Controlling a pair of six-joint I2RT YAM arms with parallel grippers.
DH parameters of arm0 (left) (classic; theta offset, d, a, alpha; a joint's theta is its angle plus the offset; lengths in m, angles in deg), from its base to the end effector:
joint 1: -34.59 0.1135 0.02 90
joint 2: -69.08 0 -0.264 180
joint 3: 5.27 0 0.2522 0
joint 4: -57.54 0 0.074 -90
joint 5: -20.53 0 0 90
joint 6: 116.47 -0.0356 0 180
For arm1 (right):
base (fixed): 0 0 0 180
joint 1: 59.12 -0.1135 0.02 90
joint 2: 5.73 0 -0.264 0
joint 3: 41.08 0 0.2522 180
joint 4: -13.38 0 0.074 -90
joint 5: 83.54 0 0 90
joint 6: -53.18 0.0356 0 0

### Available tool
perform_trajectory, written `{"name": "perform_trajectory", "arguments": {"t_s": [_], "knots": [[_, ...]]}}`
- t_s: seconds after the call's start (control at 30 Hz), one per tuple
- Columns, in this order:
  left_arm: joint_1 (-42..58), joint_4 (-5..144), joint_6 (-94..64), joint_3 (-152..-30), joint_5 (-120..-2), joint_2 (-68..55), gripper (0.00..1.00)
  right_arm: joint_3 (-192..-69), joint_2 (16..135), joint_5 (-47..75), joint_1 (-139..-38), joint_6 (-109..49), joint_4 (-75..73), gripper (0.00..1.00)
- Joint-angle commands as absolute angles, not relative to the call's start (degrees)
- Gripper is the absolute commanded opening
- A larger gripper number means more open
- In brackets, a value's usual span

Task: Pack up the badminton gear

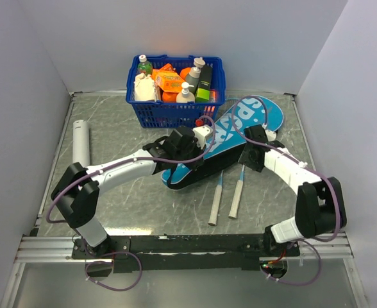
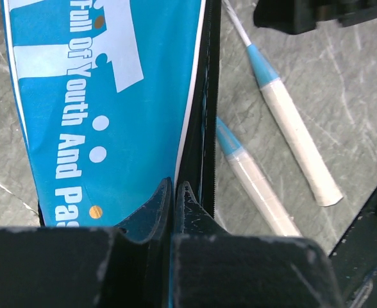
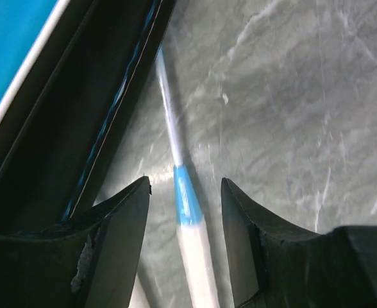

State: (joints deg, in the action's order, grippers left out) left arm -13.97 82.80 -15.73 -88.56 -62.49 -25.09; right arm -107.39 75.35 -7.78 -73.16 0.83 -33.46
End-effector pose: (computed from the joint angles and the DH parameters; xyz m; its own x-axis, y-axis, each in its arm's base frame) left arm 0.2451 -0.2841 0.2647 -0.5343 0.3257 -0.7801 0.7221 0.6555 -0.2209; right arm 0.2684 0.0581 0.2146 -0.7501 0.4227 -0.5086 0.4250 0.8973 0.1191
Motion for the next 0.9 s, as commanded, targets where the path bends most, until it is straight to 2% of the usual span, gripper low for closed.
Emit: {"name": "perform_trajectory", "arguments": {"t_s": [0.0,0.47,0.57,0.67,0.7,0.77,0.87], "knots": [[-13.05,78.78,-13.2,-88.38,-59.28,-21.27,0.01,-110.56,79.42,-10.5,-72.13,0.8,-28.95,0.55],[-12.0,77.71,-12.59,-87.67,-57.78,-21.53,0.01,-112.49,90.15,-8.66,-71.51,0.36,-24.81,0.5],[-12.0,77.71,-12.5,-87.67,-57.61,-21.89,0.01,-112.23,90.86,-8.05,-71.51,0.19,-24.11,0.43],[-12.0,78.15,-12.5,-87.93,-57.61,-22.33,0.01,-112.32,91.91,-7.43,-71.51,0.27,-24.46,0.28],[-12.08,78.15,-12.32,-87.93,-57.52,-22.41,0.01,-111.79,92.0,-7.08,-71.42,0.45,-24.28,0.16],[-12.08,77.98,-12.24,-87.85,-57.69,-22.59,0.01,-110.74,90.95,-5.94,-71.51,0.54,-23.5,0.02],[-12.0,77.98,-12.06,-88.02,-58.13,-22.85,0.01,-109.51,89.11,-5.41,-71.6,0.19,-23.58,0.0]]}}
